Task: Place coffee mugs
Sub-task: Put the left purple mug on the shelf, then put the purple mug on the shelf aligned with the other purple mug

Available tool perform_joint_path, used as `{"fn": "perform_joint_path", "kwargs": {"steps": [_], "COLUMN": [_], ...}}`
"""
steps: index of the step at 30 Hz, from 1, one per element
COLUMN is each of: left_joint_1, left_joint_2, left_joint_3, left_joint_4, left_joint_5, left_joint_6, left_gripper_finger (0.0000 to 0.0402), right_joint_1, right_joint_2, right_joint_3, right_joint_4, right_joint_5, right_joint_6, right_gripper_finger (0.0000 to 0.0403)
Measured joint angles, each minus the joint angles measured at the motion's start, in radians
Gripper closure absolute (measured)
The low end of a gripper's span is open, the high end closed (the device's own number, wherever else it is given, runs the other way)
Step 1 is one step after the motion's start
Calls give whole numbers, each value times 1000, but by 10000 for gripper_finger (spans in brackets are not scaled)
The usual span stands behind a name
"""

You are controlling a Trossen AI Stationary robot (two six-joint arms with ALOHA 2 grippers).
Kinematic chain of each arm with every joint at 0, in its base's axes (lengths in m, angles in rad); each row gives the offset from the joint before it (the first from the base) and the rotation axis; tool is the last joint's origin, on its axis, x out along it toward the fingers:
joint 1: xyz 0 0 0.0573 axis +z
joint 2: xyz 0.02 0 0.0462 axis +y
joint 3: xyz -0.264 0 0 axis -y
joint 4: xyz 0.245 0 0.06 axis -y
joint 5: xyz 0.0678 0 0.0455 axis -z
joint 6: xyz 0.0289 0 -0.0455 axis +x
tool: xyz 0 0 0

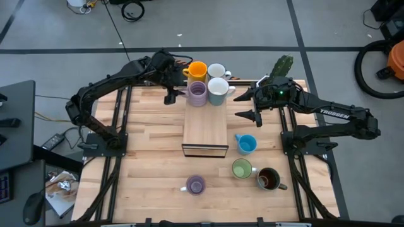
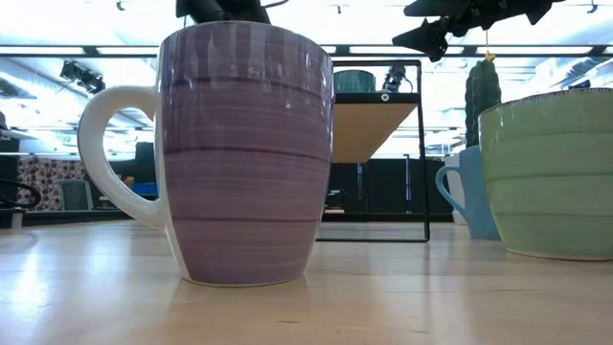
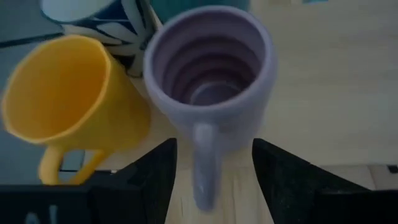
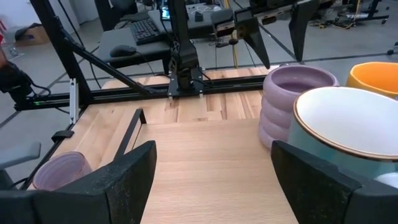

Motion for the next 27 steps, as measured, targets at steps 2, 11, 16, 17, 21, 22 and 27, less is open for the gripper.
{"fn": "perform_joint_path", "kwargs": {"steps": [2, 11, 16, 17, 21, 22, 27], "left_joint_1": [2, 0, 1, 1, 1, 1, 1], "left_joint_2": [-8, -26, -26, -27, -44, -53, -125], "left_joint_3": [0, 0, 0, 0, 0, 0, -1], "left_joint_4": [-16, -14, -14, -14, 9, 16, 17], "left_joint_5": [-6, -11, -11, -11, -11, -11, 16], "left_joint_6": [-1, -1, 0, 2, 6, 6, -35], "left_gripper_finger": [184, 184, 184, 184, 184, 185, 203], "right_joint_1": [0, 0, 0, 0, 0, 0, 1], "right_joint_2": [0, 0, 0, 0, 0, 0, 0], "right_joint_3": [0, 0, 0, 0, 0, 0, 0], "right_joint_4": [0, -1, -2, -2, -3, -3, -18], "right_joint_5": [0, 0, 0, 0, 0, 0, 0], "right_joint_6": [0, 0, 0, 0, -5, -6, -3], "right_gripper_finger": [80, 80, 80, 80, 80, 80, 80]}}
